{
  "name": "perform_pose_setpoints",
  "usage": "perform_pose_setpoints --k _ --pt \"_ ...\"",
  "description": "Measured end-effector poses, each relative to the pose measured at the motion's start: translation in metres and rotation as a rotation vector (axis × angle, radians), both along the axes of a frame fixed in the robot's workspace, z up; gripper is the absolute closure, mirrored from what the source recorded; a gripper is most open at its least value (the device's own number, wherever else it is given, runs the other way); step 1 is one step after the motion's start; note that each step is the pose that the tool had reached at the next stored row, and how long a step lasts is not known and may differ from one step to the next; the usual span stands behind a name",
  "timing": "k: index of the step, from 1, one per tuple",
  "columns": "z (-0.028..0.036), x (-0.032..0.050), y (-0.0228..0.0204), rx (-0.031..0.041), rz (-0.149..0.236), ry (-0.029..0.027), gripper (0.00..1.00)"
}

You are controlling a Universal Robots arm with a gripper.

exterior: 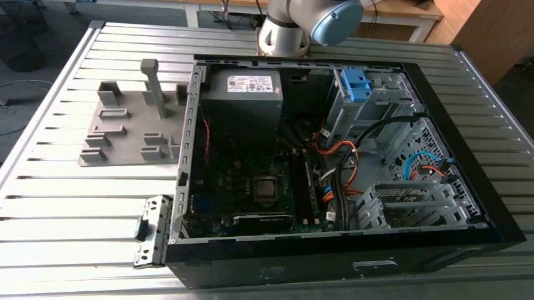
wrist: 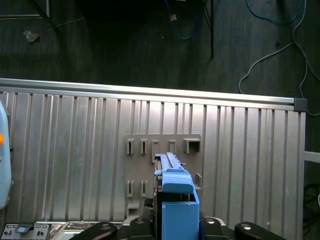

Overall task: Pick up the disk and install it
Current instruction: 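Pick up the disk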

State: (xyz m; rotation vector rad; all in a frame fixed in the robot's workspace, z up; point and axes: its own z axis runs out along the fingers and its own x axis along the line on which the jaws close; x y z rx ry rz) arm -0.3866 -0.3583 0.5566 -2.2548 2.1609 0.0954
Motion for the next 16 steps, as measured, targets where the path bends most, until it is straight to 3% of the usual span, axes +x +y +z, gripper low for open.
perform_pose_setpoints --k 16 --pt "0.0 0.0 -0.0065 -0.0007 0.0 0.0001 0.64"
